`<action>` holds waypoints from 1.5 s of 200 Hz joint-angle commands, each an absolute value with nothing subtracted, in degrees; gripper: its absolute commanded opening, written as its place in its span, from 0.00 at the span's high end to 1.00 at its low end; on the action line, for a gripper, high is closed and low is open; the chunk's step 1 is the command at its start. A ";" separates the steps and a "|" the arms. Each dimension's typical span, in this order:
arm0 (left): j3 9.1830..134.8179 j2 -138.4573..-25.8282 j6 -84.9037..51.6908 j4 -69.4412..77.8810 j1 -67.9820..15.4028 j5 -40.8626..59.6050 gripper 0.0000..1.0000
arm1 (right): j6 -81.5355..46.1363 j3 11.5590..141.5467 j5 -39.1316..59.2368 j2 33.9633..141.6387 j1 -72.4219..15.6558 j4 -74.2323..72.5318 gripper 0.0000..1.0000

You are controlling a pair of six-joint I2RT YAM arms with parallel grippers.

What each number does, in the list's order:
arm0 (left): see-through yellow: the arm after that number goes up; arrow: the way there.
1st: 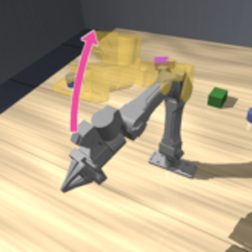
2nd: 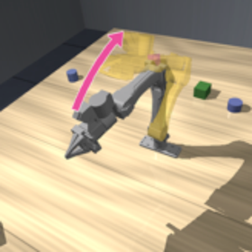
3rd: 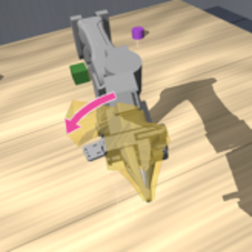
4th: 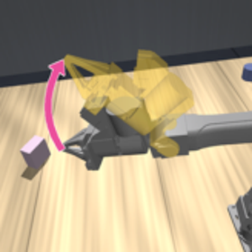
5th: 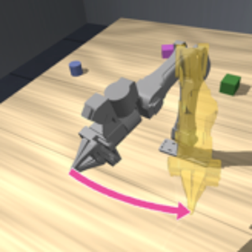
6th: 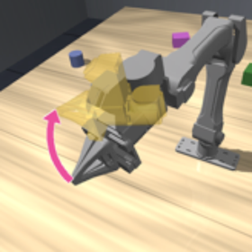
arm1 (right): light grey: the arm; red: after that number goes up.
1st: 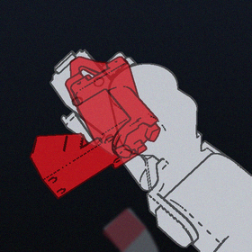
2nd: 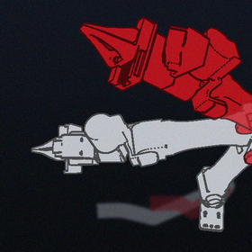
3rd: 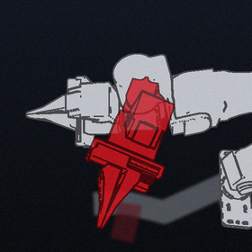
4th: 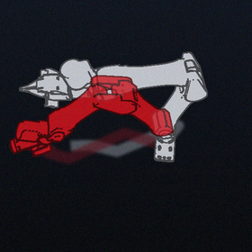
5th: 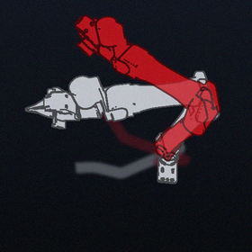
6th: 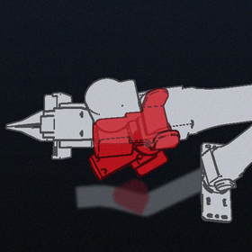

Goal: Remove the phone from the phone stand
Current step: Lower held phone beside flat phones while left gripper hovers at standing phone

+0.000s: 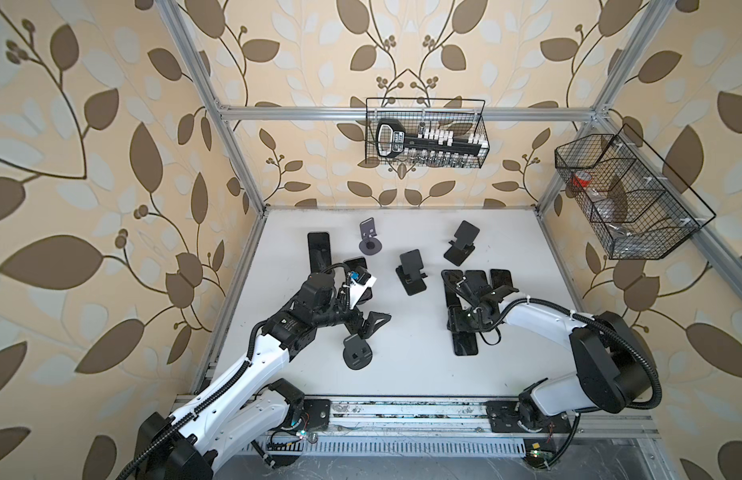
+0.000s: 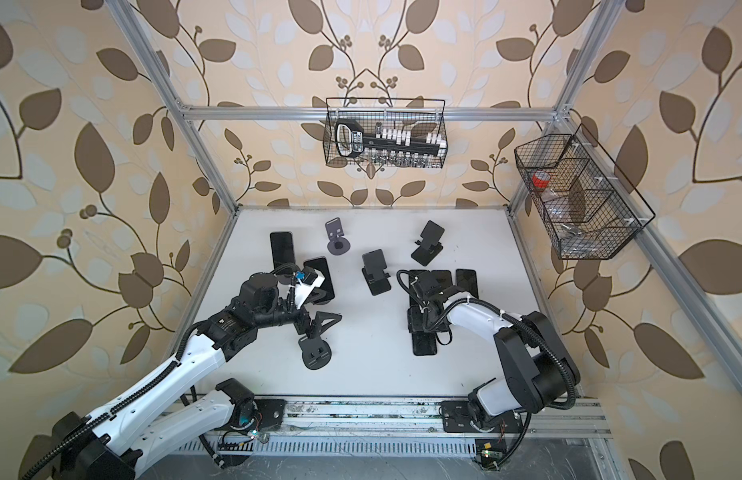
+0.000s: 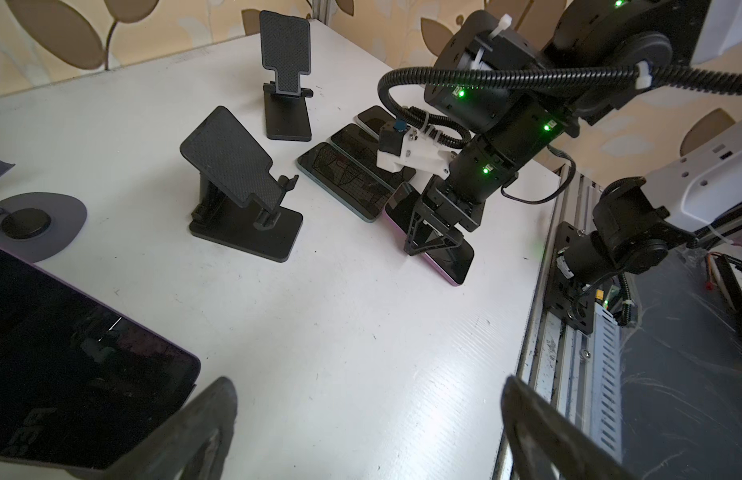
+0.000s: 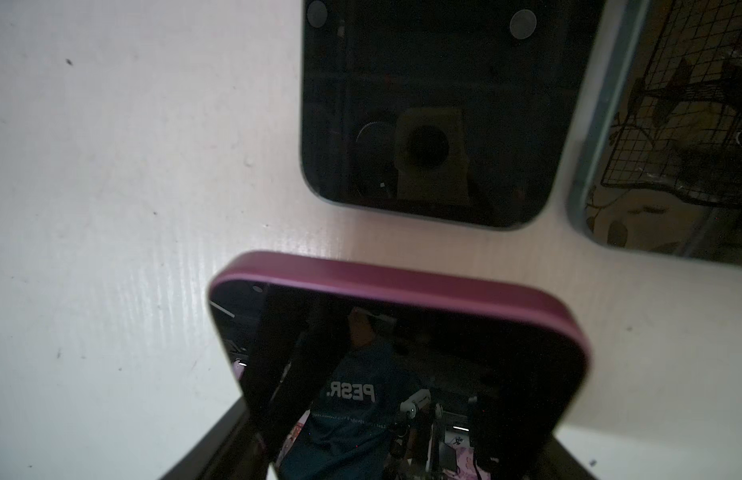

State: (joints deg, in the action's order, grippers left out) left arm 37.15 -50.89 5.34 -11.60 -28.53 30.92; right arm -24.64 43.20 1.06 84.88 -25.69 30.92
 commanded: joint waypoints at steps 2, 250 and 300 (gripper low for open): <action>37.58 -49.87 4.60 -9.18 -29.00 30.32 0.01 | -25.73 43.17 2.32 85.34 -25.36 31.89 0.33; 38.25 -52.76 3.97 -7.66 -28.99 29.01 0.01 | -26.76 39.74 3.80 87.60 -25.31 28.75 0.30; 38.19 -52.47 3.87 -7.47 -29.00 29.00 0.01 | -27.07 39.48 4.08 87.47 -25.39 28.74 0.30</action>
